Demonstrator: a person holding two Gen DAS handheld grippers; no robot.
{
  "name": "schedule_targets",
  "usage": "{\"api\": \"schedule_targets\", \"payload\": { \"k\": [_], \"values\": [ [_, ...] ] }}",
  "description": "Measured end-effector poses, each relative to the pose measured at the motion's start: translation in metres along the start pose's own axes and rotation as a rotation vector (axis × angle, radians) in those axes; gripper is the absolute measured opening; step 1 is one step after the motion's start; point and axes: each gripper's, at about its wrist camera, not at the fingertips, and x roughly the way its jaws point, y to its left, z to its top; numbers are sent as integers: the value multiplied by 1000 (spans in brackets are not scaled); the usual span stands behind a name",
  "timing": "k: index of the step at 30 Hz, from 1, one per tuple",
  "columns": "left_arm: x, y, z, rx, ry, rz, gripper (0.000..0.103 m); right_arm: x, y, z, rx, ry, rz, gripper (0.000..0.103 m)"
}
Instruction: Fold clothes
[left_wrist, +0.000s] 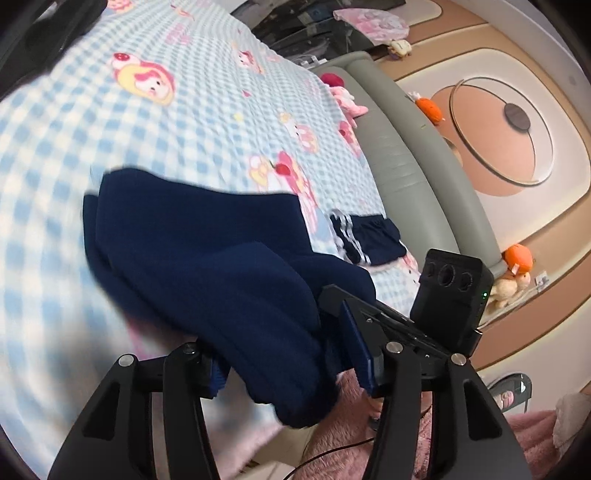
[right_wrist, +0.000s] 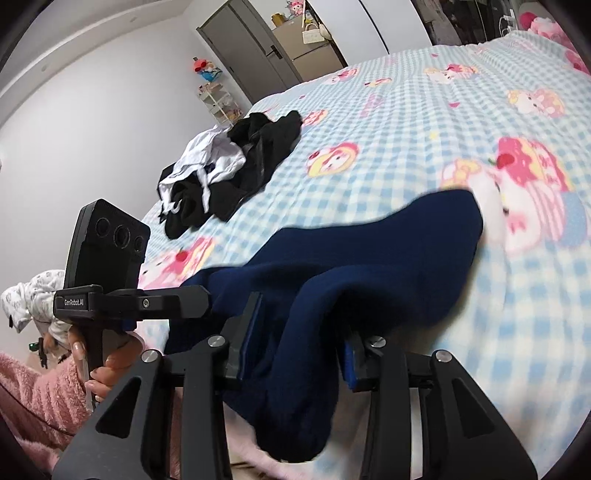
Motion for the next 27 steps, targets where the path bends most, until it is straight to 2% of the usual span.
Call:
{"api": "schedule_targets", "payload": {
  "k": [3, 6, 8, 12, 16, 18, 19, 22, 27],
  "values": [
    [8, 15, 16, -11, -13, 21, 57, 11, -11, 15, 11, -12, -28, 39],
    [13, 28, 26, -27, -29, 65, 57, 18, -29, 24, 54, -44, -56, 49],
    [15, 37, 29, -39, -41, 63, 57, 17, -41, 24, 100, -81, -66, 56],
    [19, 52, 30, -69, -63, 52, 61, 11, -61, 14, 197, -128, -58, 59],
    [24, 66, 29, -131, -80, 32, 61, 8, -64, 10, 202, -126, -101, 59],
    [20, 64, 30, -136, -100, 21, 62, 6, -60, 11, 185, -147, -147, 65],
    [16, 61, 30, -133, -121, 7, 62, 1, -58, 10, 181, -172, -168, 72],
    [9, 54, 26, -104, -146, -11, 62, -14, -58, 9, 192, -236, -168, 77],
    [4, 39, 19, -29, -152, 30, 62, -7, -64, 5, 188, -176, -204, 78]
  ]
}}
